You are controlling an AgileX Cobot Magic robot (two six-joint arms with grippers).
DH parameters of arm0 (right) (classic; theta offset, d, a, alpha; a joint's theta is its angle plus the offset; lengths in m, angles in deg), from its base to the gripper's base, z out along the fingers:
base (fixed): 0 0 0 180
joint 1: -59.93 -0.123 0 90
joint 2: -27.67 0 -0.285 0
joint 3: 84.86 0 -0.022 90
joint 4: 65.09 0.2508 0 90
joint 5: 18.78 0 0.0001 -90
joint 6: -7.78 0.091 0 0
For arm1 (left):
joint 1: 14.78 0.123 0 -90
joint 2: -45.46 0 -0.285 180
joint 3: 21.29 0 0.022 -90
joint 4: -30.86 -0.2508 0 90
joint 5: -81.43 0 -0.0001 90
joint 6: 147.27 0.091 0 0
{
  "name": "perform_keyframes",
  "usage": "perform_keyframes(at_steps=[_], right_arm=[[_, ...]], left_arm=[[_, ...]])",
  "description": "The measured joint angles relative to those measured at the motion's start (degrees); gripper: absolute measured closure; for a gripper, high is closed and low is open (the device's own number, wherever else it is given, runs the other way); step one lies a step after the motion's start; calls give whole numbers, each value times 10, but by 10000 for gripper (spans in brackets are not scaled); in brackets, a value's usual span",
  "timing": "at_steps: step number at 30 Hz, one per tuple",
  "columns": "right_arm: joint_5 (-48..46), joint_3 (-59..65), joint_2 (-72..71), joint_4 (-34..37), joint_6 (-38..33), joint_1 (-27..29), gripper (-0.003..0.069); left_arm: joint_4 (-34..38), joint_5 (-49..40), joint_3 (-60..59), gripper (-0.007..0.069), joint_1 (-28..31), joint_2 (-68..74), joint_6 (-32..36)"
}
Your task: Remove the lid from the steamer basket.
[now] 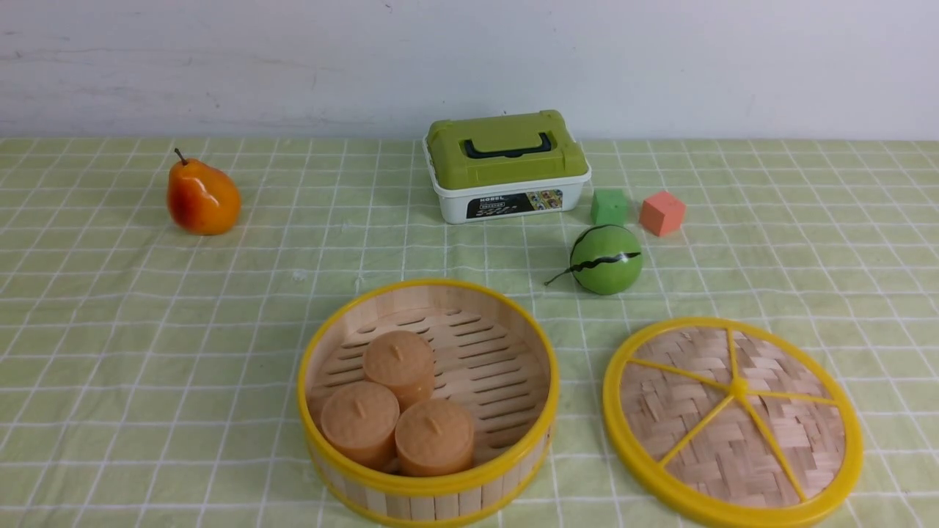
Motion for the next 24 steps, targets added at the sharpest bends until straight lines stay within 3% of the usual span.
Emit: perform_keyframes(at_steps=[24], right_arm=[[-1, 0, 0, 0, 0, 0, 578]], left_arm=[[0, 0, 0, 386, 0, 0, 0]])
